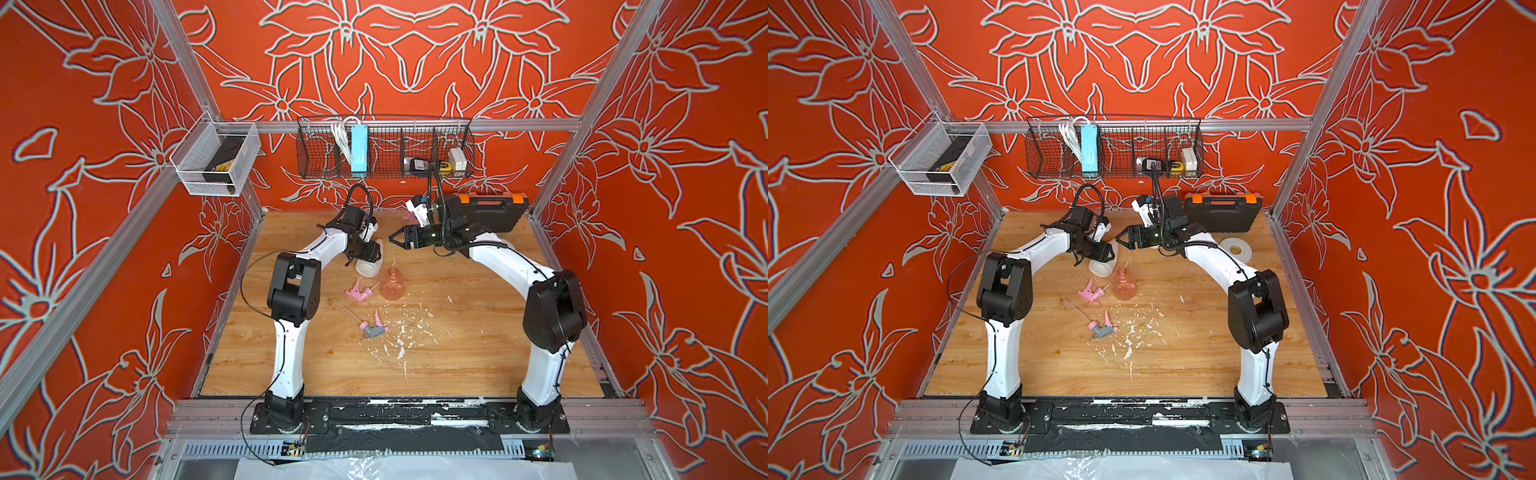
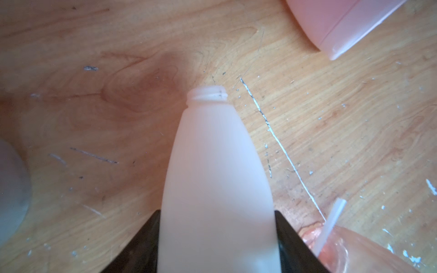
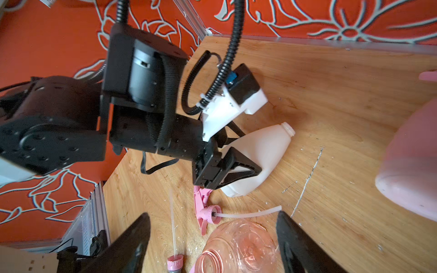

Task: Attach spray nozzles to spray bottles
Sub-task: Pick up the spray bottle from the center of the board.

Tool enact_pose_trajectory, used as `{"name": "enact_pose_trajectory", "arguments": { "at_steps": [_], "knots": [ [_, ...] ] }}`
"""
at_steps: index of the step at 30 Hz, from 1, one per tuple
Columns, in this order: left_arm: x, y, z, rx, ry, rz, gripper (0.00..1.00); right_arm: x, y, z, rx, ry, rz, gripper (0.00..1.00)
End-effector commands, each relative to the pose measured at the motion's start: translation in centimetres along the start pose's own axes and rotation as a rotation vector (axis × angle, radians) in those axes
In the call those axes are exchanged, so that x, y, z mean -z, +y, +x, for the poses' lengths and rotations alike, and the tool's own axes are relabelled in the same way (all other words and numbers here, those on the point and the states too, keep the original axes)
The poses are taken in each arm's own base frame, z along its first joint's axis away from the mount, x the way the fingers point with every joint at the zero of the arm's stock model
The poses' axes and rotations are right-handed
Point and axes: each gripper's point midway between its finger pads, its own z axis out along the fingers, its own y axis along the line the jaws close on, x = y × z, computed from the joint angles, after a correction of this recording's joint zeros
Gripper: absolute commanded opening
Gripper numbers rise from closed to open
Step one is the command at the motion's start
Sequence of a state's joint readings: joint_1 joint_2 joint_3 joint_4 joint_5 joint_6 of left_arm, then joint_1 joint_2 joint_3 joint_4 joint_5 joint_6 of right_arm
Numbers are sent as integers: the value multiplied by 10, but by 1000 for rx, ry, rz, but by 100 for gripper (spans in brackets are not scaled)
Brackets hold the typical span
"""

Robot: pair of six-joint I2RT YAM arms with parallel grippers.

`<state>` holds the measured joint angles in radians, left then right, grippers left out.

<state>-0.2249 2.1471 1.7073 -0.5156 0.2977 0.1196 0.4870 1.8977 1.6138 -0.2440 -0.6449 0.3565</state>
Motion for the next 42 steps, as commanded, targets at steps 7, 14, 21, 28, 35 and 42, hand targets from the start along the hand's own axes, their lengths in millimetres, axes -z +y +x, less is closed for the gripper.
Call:
{"name": "enact_pose_trajectory", "arguments": {
  "at_steps": [7,14,21,28,35,42],
  "knots": [
    [98,-34,-65,-178,-441,19,53,42,-7,-37,-139,-87,195,84],
    [166,-83,-62,-343,-775,117,52,45,11,-72,-174,-183,114,84],
    [172,-116,-57,-380,-825,191,52,41,47,-101,-106,-222,11,82],
    [170,-136,-60,-383,-841,246,52,25,43,-91,-94,-155,60,76],
    [176,-144,-64,-377,-855,280,51,24,47,-88,-44,-171,78,64],
    [174,-149,-63,-374,-850,296,51,28,51,-91,-47,-215,66,52]
  ]
}}
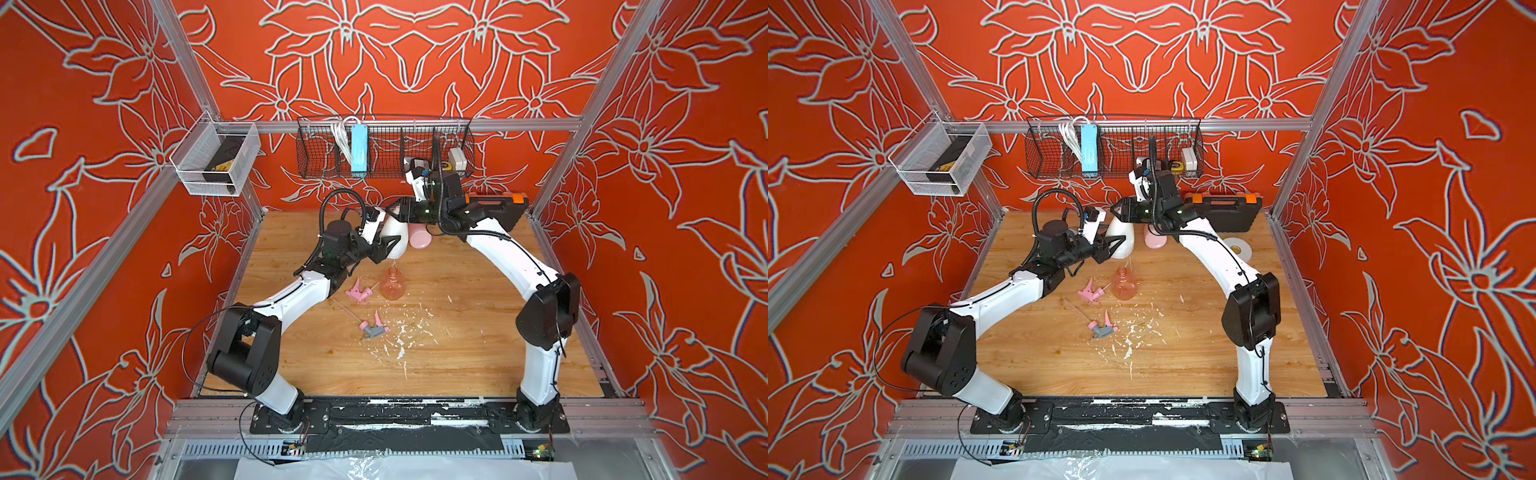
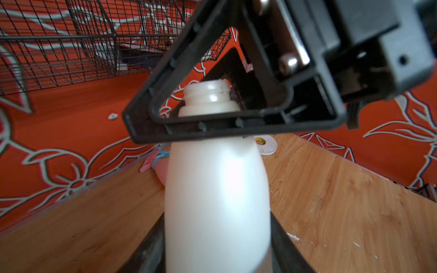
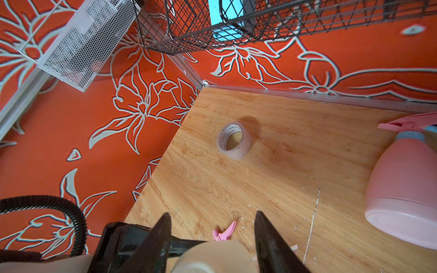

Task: Attach spray nozzles to spray bottles
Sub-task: Pick up the spray bottle from the center of the board.

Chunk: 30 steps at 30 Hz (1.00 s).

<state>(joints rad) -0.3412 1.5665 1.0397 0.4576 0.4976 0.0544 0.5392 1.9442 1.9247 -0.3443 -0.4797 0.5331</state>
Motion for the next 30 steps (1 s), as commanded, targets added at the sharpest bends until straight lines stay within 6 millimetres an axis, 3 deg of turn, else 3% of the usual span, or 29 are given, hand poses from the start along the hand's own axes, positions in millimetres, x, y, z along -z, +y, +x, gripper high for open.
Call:
{"name": "enact_pose_trajectory", "arguments": {
  "at_steps": [1,6,15,23,30],
  "knots": [
    [-4,-7,-16,-20,-52,34,51,11,11,-11,24,-58,-5,50],
    [-6,-7,-15,-9,-49,43,50,16,13,-14,25,-77,-6,49],
    [-8,-6,-10,-7,-37,41,50,23,16,-16,36,-60,-4,65],
    [-9,-6,-10,-9,-33,43,49,27,14,-18,37,-63,-7,49],
    [-10,-5,-8,-9,-25,43,48,30,13,-21,29,-67,-13,46]
  ]
}}
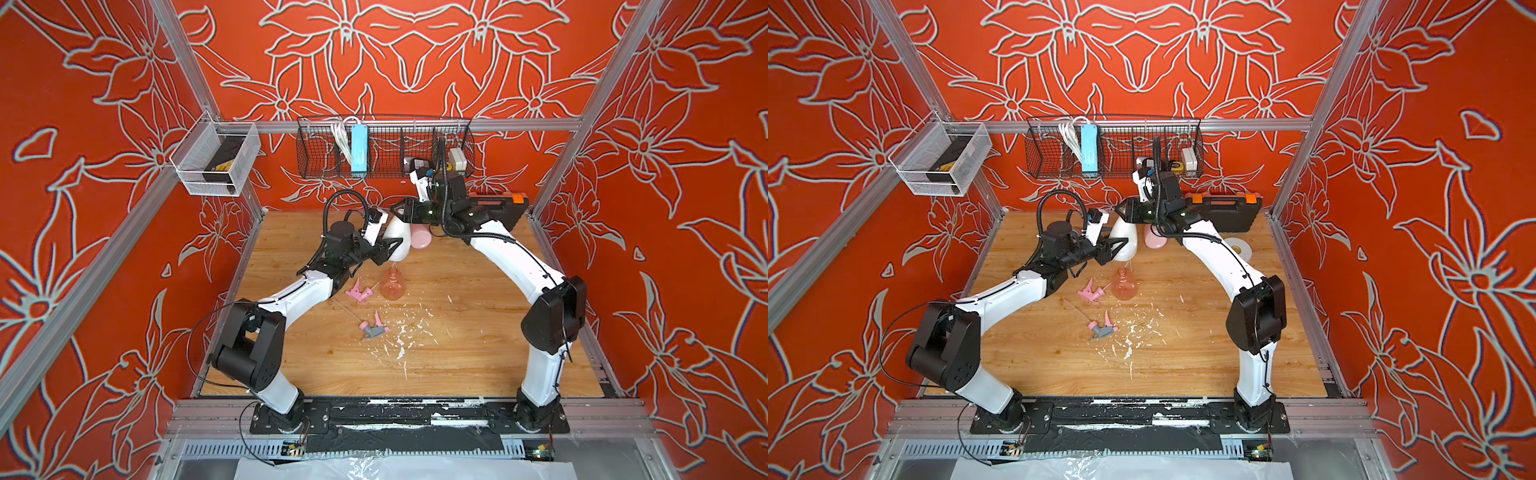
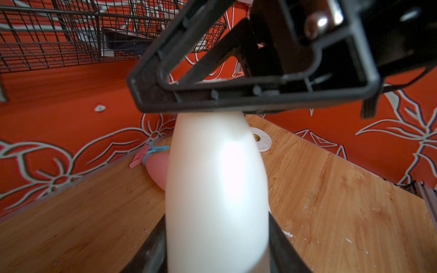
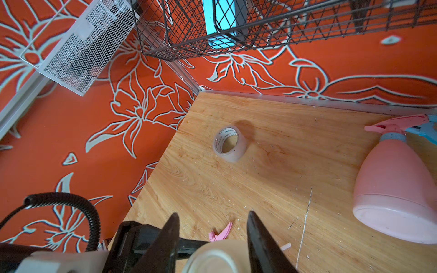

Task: Attach spray nozzles to spray bottles
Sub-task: Pick up the spray bottle from the center of the board.

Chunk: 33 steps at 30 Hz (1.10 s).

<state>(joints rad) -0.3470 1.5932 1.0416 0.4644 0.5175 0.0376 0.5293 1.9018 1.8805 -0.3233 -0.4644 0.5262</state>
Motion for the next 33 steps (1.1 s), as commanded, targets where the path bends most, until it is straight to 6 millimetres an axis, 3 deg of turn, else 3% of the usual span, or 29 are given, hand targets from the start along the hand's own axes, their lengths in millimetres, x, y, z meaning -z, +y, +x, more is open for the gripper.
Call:
{"name": "enact_pose_trajectory", "arguments": {
  "at_steps": [1,17,22,28,29,33],
  "knots": [
    [-4,-2,-18,-35,-42,18,48,18,15,-17,15,-38,-30,43],
    [-5,-3,-25,-26,-62,27,47,20,23,-20,10,-41,-72,14],
    [-6,-2,-27,-19,-66,23,48,23,23,-20,21,-44,-62,10],
    [-5,7,-27,-3,-72,-33,87,38,23,-29,75,-81,-9,6],
    [-4,8,-28,-2,-77,-40,98,41,23,-31,83,-88,-1,6],
    [1,11,-33,1,-98,-72,98,47,25,-35,109,-101,14,6]
  ]
}}
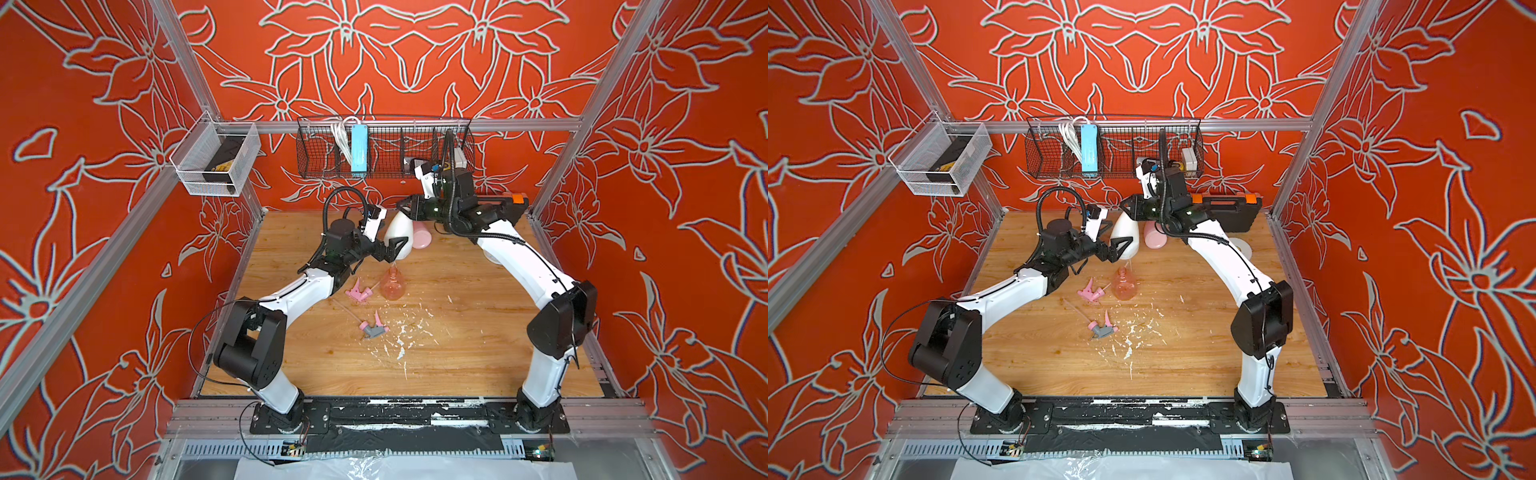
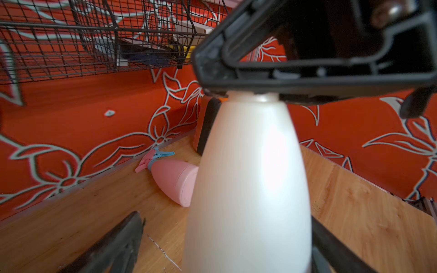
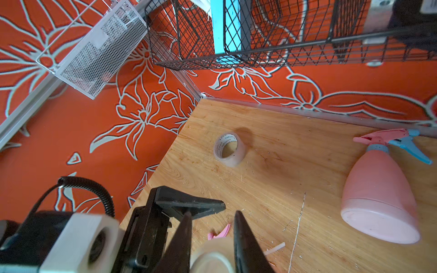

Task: Attach spray nozzles to spray bottles
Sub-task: Pick up the spray bottle from the center of the board.

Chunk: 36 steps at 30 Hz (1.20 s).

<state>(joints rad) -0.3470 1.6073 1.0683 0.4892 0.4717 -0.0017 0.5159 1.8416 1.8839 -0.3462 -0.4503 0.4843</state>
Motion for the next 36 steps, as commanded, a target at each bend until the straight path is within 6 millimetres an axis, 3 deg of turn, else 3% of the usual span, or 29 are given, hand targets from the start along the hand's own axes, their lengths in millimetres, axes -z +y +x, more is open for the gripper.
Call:
{"name": "enact_pose_trajectory", "arguments": {
  "at_steps": [1,5,8,13,17,20,28,36],
  "knots": [
    [5,3,-23,-17,-72,-42,98,21,13,-20,67,-54,16,6],
    [23,17,-32,32,-138,-139,98,31,6,-27,117,-62,74,6],
    [32,16,-34,51,-171,-122,98,37,4,-33,139,-72,88,6],
    [28,-27,-17,-69,-145,123,98,45,9,-39,158,-73,75,6],
    [20,-44,0,-160,-100,174,98,49,16,-38,162,-74,43,5],
    [8,-47,9,-166,-52,204,98,51,22,-37,163,-75,22,6],
    [-8,-41,8,-151,-81,193,98,54,33,-35,154,-75,-22,5],
    [-7,-42,-1,-147,-128,197,96,52,35,-32,159,-68,-27,5]
  ]
}}
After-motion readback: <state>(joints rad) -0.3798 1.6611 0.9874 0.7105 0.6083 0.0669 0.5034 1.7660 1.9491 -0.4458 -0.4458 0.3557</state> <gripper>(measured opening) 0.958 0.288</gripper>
